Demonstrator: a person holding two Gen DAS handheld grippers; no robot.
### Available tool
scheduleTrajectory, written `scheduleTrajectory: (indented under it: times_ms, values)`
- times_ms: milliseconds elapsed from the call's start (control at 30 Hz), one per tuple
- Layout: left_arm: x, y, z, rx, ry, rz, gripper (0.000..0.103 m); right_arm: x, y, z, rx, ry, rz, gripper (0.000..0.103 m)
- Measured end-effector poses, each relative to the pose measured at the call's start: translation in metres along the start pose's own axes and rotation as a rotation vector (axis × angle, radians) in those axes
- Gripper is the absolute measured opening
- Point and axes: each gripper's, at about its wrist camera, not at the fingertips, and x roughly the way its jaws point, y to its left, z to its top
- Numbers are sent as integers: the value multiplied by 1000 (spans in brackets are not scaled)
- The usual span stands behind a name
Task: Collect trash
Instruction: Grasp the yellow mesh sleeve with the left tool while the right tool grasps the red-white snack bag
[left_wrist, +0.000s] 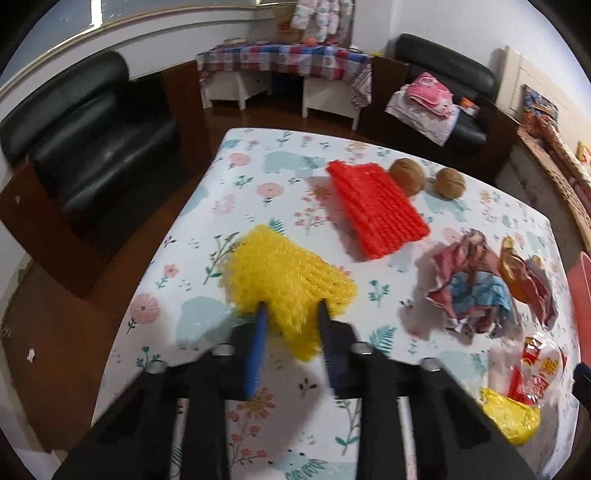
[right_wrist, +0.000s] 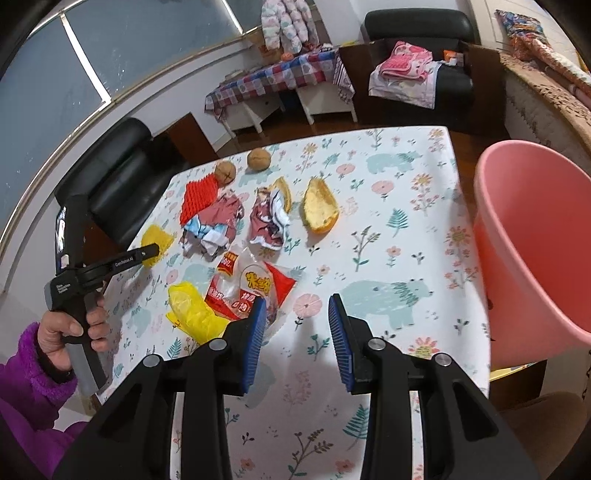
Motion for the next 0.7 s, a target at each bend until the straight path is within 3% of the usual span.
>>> scheduleTrajectory:
  times_ms: [300,367,433,467,567,700]
  values:
    - [-26,-1,4,5,-63,-80,12,19,14,4,-41,24,10,36]
    - [-32,-2,5,-5,-64,-100,12,28,14,6,-41,48,-46,36]
    - [-36,-3,6,-13,-58,-121,12,34,12,5,-28,71,-45,36]
    - [-37,-4,6,-13,-59,-127,12,35,10,5,-7,78,-11,27]
    - [-43,-8,6,-1,-66,-136,12,32,11,4,-20,70,21,16]
    - [-51,-13,9,10,-76,-168,12,21,19,3,-66,21,22,11]
